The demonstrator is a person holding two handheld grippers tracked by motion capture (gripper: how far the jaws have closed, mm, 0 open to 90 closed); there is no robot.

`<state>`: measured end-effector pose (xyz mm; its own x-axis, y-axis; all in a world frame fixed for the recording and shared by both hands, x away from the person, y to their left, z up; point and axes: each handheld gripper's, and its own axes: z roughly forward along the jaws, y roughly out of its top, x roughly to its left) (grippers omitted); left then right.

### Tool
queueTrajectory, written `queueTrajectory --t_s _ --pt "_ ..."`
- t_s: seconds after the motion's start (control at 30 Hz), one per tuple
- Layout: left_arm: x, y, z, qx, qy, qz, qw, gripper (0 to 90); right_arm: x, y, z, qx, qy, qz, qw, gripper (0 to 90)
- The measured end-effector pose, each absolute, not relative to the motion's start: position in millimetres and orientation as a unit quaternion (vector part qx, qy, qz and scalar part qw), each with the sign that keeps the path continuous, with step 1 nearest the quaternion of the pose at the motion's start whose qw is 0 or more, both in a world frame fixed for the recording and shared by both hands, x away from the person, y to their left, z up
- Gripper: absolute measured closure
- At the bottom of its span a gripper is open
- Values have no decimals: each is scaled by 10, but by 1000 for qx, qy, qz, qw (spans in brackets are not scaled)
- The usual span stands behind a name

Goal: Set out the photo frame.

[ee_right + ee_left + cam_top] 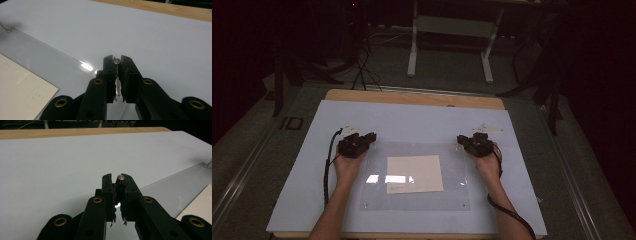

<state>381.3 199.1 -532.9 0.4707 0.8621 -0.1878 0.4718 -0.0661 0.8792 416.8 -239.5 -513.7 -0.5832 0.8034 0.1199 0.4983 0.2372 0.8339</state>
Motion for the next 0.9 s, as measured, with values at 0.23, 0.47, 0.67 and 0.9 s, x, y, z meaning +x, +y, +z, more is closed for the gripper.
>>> queueTrajectory --t_s 0.23,0.47,0.67,0.9 --pt "3833 2012 -5337 700 478 187 497 822 4210 -2421 -5129 436 764 452 144 831" --pt "3934 2060 -5312 704 487 147 496 813 4275 -2437 -5102 452 763 448 116 827" --pt "4080 2087 -5297 697 506 109 496 818 4384 -2420 -5072 469 763 434 97 836" --pt "4233 2140 -5341 676 523 61 516 820 4508 -2415 -5050 482 762 426 80 846"
